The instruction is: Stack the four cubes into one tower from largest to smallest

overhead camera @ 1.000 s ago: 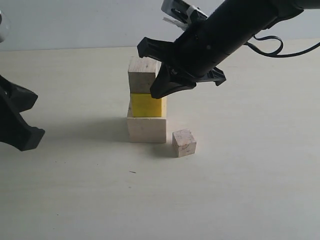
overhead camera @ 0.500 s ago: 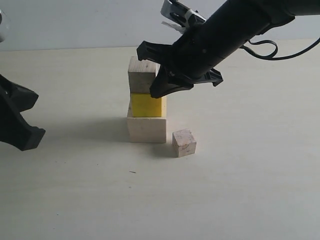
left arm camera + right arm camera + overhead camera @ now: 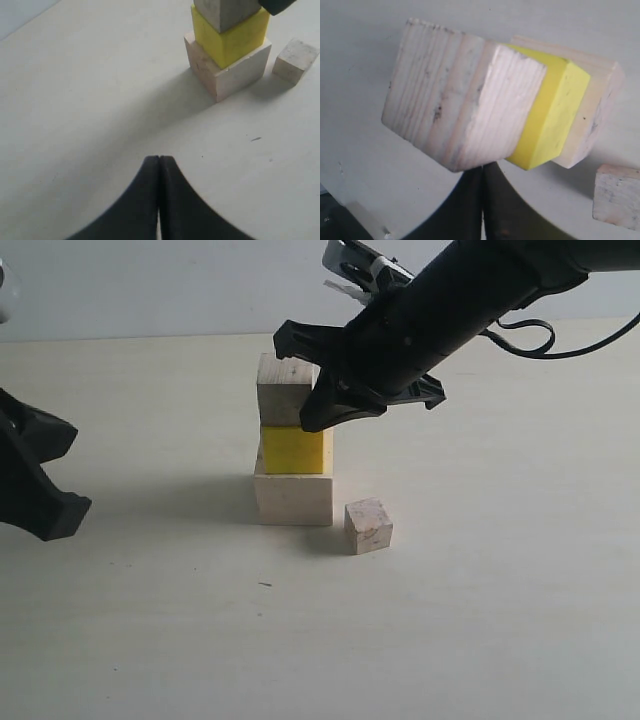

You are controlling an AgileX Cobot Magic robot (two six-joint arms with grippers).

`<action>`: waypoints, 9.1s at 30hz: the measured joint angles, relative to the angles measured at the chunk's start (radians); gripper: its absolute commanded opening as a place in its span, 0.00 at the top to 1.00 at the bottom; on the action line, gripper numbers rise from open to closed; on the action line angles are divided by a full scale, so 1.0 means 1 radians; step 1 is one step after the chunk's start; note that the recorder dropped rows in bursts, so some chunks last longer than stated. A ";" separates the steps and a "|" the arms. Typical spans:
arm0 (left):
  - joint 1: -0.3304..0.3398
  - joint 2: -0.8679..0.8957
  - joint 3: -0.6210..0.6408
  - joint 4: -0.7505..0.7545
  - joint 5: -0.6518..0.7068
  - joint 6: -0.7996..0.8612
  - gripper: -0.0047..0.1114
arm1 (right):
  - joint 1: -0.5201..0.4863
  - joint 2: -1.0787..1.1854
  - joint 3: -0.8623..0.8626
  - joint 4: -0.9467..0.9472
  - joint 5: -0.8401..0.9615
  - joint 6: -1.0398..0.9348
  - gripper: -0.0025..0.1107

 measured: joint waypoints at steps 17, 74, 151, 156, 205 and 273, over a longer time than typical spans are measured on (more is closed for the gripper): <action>0.000 0.000 0.000 0.000 -0.006 0.000 0.96 | 0.000 0.000 0.000 -0.007 0.000 0.000 0.98; 0.000 -0.071 0.092 0.051 -0.068 0.000 0.96 | 0.197 -0.269 0.427 -0.532 -0.299 0.286 0.85; 0.000 -0.071 0.095 0.058 -0.101 0.000 0.96 | 0.202 -0.013 0.446 -0.885 -0.571 0.672 0.38; 0.000 -0.071 0.095 0.058 -0.108 0.000 0.96 | 0.202 -0.013 0.446 -0.883 -0.579 0.674 0.38; 0.000 -0.071 0.095 0.054 -0.115 0.000 0.96 | 0.202 -0.226 0.218 -0.935 0.126 0.325 0.98; 0.000 -0.071 0.093 0.017 -0.026 0.053 0.96 | -0.164 0.045 0.167 0.001 0.017 -1.327 0.94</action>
